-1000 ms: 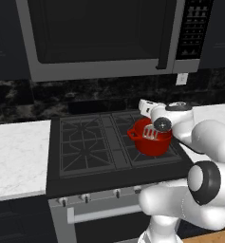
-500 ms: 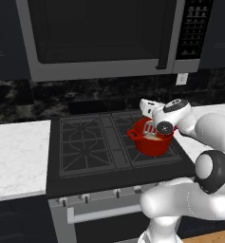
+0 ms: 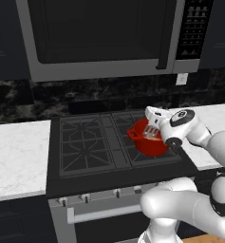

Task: Put the sweet potato and garlic in the pot. Retrieve the spatula and lightly stir the vegetables in the pot.

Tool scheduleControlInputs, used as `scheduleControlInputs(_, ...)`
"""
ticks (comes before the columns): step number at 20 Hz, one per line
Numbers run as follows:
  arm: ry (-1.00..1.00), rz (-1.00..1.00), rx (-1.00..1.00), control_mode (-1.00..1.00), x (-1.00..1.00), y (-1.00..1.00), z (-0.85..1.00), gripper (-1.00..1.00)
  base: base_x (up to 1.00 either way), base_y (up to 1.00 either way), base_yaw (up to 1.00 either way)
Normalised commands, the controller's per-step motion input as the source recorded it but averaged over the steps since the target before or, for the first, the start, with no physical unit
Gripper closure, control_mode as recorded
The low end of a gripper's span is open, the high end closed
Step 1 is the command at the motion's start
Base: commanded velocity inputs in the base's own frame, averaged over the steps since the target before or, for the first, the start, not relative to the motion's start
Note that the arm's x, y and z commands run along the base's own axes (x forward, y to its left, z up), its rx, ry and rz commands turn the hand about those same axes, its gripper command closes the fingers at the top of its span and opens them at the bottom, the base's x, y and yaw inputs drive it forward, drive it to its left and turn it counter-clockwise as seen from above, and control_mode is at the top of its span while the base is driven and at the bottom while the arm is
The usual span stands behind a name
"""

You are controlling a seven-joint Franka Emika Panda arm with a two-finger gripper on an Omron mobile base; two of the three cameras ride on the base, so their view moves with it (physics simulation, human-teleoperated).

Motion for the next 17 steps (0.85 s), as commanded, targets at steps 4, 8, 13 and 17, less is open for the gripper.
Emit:
scheduleControlInputs(4,0.1,0.0,0.0,-1.0,0.16,0.05,-0.33,1.0,0.0,0.0,0.0)
scheduleControlInputs(8,0.16,0.0,0.0,-1.0,0.13,0.07,-0.17,1.0,0.0,0.0,0.0)
scheduleControlInputs(13,0.29,0.0,0.0,-1.0,-0.02,0.2,0.05,1.0,0.0,0.0,0.0)
scheduleControlInputs(17,0.24,0.0,0.0,-1.0,-0.23,0.26,0.41,1.0,0.0,0.0,0.0)
